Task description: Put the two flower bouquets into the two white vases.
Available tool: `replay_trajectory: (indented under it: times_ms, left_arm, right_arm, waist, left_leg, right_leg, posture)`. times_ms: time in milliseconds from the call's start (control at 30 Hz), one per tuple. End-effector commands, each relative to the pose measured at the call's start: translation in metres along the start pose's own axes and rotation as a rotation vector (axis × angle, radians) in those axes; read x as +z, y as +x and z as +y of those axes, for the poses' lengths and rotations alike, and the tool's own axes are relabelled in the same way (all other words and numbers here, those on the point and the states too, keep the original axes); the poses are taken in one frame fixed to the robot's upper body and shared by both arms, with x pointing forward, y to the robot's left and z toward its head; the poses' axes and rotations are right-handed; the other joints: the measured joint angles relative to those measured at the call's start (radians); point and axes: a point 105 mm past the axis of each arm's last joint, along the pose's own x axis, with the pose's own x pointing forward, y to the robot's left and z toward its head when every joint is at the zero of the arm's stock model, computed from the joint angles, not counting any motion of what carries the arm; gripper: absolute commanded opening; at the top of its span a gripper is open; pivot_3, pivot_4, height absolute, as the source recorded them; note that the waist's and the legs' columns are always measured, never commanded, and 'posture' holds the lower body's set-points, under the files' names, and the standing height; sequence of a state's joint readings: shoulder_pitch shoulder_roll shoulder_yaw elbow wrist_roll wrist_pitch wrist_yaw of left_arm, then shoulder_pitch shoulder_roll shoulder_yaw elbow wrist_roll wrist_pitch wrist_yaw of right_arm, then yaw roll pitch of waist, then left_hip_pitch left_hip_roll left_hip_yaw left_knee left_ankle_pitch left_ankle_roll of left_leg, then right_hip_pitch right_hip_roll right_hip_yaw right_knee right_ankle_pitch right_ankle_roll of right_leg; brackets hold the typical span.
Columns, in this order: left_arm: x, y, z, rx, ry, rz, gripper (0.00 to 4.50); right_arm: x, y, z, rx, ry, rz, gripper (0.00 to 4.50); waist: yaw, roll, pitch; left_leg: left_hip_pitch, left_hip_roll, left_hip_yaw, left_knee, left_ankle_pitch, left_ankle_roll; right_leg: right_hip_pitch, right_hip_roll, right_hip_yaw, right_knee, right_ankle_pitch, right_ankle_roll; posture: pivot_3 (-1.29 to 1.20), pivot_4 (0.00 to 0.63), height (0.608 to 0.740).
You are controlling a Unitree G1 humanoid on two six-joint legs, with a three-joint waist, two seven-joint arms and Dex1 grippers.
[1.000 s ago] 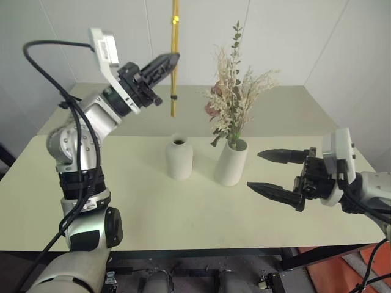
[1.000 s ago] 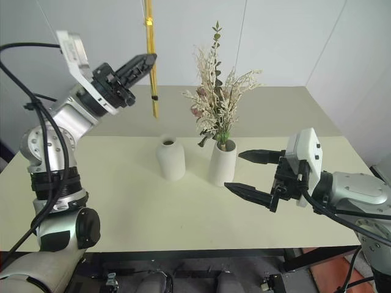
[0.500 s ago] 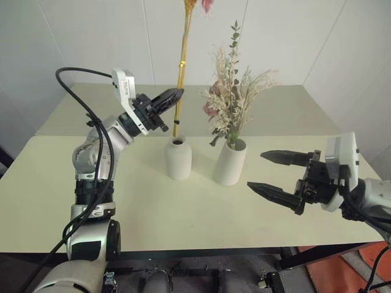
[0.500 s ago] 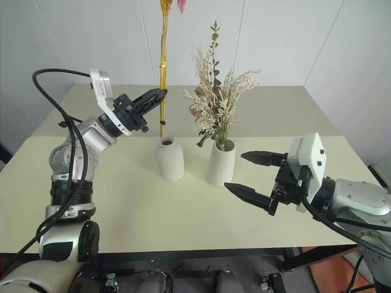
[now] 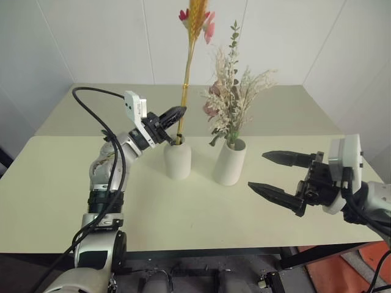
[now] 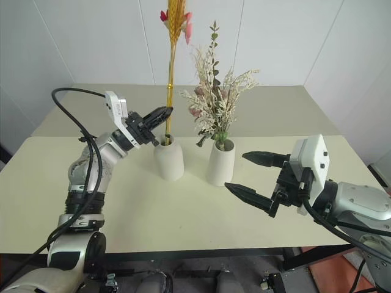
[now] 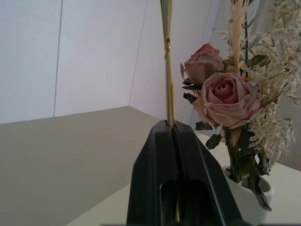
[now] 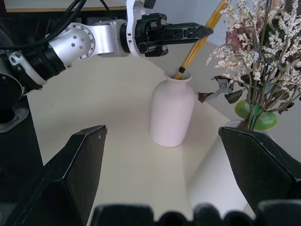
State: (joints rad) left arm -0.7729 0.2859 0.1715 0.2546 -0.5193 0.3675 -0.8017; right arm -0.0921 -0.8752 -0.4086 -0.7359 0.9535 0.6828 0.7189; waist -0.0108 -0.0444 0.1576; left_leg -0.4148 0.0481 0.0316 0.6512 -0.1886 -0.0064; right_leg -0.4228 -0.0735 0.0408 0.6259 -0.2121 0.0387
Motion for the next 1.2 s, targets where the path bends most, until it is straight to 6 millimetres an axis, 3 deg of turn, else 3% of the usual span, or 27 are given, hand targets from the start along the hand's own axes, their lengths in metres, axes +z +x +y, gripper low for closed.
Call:
replay_trajectory:
  times_ms: [33, 200, 233, 467, 700, 900, 1033, 1200]
  left_arm:
    - [0.009, 0.002, -0.001, 0.002, 0.035, -0.041, 0.02]
    - [0.009, -0.001, -0.002, 0.014, 0.045, -0.032, 0.02]
    - [0.008, -0.005, -0.003, 0.013, 0.045, -0.021, 0.23]
    - [0.008, -0.034, -0.011, 0.007, 0.047, 0.022, 2.26]
    - [0.008, -0.070, -0.035, -0.021, 0.028, 0.096, 4.48]
    - [0.015, -0.091, -0.043, -0.052, 0.063, 0.191, 4.48]
    - [0.030, -0.109, -0.049, -0.153, 0.183, 0.316, 4.48]
    - [0.055, -0.117, -0.051, -0.217, 0.263, 0.390, 4.48]
  right_arm:
    - [0.011, -0.004, 0.000, -0.015, -0.047, -0.042, 4.50]
    - [0.012, -0.004, 0.000, -0.017, -0.048, -0.045, 4.50]
    - [0.012, -0.003, 0.000, -0.018, -0.049, -0.045, 4.50]
    - [0.011, -0.005, -0.001, -0.022, -0.045, -0.042, 4.50]
    - [0.010, -0.002, -0.004, -0.026, -0.044, -0.043, 4.50]
    - [0.010, -0.002, -0.006, -0.026, -0.042, -0.042, 4.50]
    - [0.008, -0.004, -0.008, -0.036, -0.035, -0.033, 4.50]
    - [0.006, -0.008, -0.011, -0.045, -0.026, -0.018, 4.50]
  waist:
    - [0.000, 0.000, 0.000]
    - [0.000, 0.000, 0.000]
    - [-0.001, 0.000, 0.000]
    - [-0.003, 0.000, 0.000]
    - [-0.002, 0.000, 0.000]
    - [-0.001, 0.000, 0.000]
    - [-0.002, 0.000, 0.000]
    - [-0.001, 0.000, 0.000]
  left_leg:
    - [0.000, 0.000, 0.000, 0.000, 0.000, 0.000]
    - [0.000, 0.000, 0.000, 0.000, 0.000, 0.000]
    - [0.000, 0.000, 0.000, 0.000, 0.000, 0.000]
    - [0.000, 0.000, 0.000, -0.001, 0.000, 0.000]
    - [0.001, 0.001, 0.000, -0.001, 0.000, 0.000]
    - [0.001, 0.001, 0.000, -0.001, 0.000, 0.000]
    - [0.000, 0.001, 0.001, -0.001, 0.000, 0.000]
    - [0.001, 0.001, 0.002, -0.002, 0.000, 0.000]
  right_leg:
    - [0.000, 0.000, 0.000, 0.000, 0.000, 0.000]
    - [0.000, 0.000, 0.000, 0.000, 0.000, 0.000]
    - [0.000, 0.000, 0.000, 0.000, 0.000, 0.000]
    - [0.000, 0.000, 0.000, 0.000, 0.000, 0.000]
    - [0.000, 0.000, 0.000, 0.000, -0.001, 0.000]
    - [0.000, 0.000, 0.000, 0.000, -0.003, -0.005]
    - [-0.001, 0.000, 0.000, -0.001, -0.004, -0.006]
    - [-0.002, -0.001, 0.000, -0.001, -0.005, -0.007]
  posture:
    - [0.00, 0.150, 0.740]
    - [0.00, 0.150, 0.740]
    - [0.00, 0.150, 0.740]
    - [0.00, 0.150, 0.740]
    - [0.00, 0.150, 0.740]
    - [0.00, 0.150, 0.740]
    - [0.00, 0.150, 0.740]
    - [0.00, 0.150, 0.740]
